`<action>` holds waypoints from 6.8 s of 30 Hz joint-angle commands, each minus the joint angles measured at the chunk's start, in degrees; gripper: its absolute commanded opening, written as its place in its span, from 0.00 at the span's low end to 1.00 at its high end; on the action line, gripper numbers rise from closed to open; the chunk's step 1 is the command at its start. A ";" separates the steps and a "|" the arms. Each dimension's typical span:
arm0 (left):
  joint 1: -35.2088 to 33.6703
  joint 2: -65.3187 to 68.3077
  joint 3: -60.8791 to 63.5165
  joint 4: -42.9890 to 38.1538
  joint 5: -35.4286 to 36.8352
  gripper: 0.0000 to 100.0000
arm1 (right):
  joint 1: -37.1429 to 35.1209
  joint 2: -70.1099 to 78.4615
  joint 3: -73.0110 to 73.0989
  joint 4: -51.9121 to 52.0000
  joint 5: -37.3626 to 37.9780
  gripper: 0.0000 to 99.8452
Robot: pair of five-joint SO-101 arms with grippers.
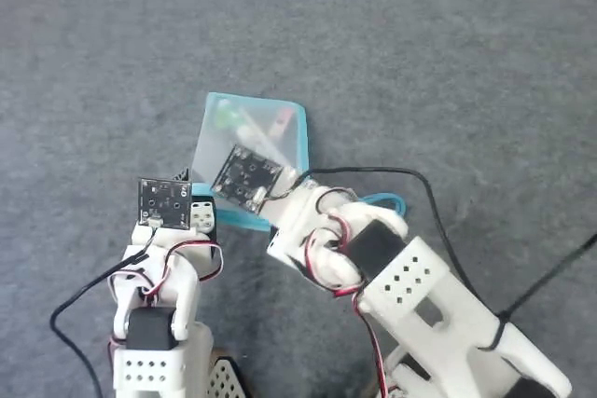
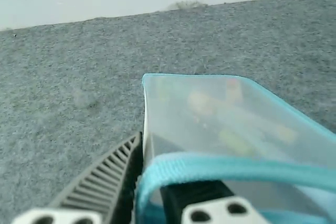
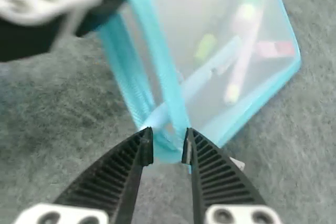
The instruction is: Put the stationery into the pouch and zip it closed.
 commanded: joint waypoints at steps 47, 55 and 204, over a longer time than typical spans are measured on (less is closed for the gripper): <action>0.44 0.62 -0.84 -1.76 1.23 0.01 | 1.98 -12.97 9.76 -7.87 -0.79 0.10; 0.53 0.62 -0.84 -1.76 1.23 0.01 | 1.98 -7.60 9.67 -10.59 -0.62 0.10; 0.62 0.35 -1.01 -0.62 1.23 0.01 | 15.08 17.71 6.86 -24.31 4.84 0.28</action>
